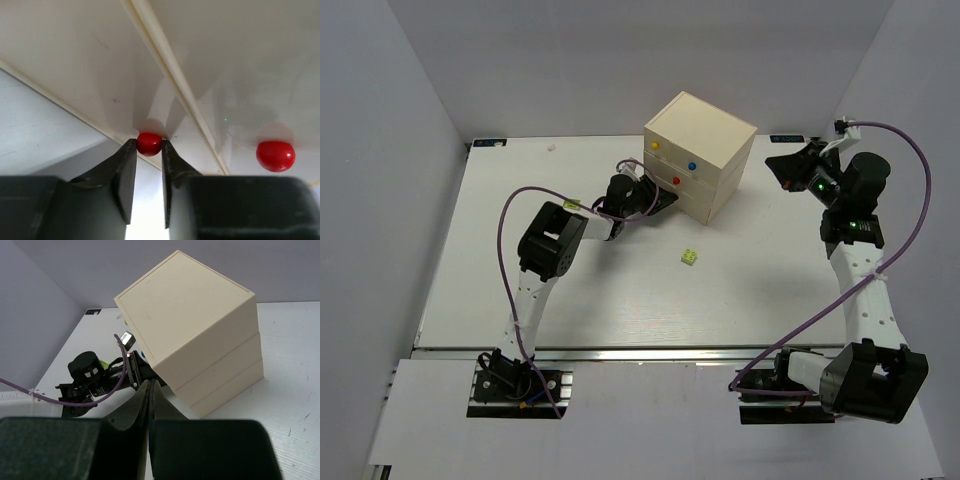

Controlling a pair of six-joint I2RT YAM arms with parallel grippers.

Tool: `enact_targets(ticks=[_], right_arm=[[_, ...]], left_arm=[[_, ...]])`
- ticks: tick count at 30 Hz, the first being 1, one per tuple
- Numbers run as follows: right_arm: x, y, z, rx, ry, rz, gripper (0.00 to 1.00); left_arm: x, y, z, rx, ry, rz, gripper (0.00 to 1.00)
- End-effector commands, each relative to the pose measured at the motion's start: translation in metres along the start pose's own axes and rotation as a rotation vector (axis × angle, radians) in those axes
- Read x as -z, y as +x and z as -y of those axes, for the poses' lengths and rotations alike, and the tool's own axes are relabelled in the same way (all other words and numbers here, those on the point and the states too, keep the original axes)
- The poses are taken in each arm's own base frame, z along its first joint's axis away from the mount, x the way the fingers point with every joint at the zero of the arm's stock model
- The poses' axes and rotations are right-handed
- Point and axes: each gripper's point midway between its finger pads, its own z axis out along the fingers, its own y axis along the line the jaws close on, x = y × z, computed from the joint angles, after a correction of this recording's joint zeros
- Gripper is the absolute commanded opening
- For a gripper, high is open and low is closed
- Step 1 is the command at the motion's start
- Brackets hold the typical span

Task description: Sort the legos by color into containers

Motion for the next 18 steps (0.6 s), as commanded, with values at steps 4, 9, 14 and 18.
enact_targets(ticks=[4, 9, 14, 18], right_arm=[[0.006, -0.015, -0.01, 0.035, -0.037, 0.05, 0.0], [0.006, -0.014, -0.01, 0.034, -0.042, 0.048, 0.0], [0.005, -0.011, -0.009, 0.029, -0.045, 0.042, 0.0], [0.005, -0.01, -0.009, 0.029, -0.05, 0.038, 0.0]], left_arm=[[0.0, -0.009, 0.021, -0.013, 0.04, 0.028, 0.25], [0.014, -0.003, 0.022, -0.014, 0.053, 0.026, 0.22], [0.031, 0.003, 0.026, -0.028, 0.061, 0.02, 0.21], [0.044, 0.006, 0.019, -0.031, 0.051, 0.017, 0.21]])
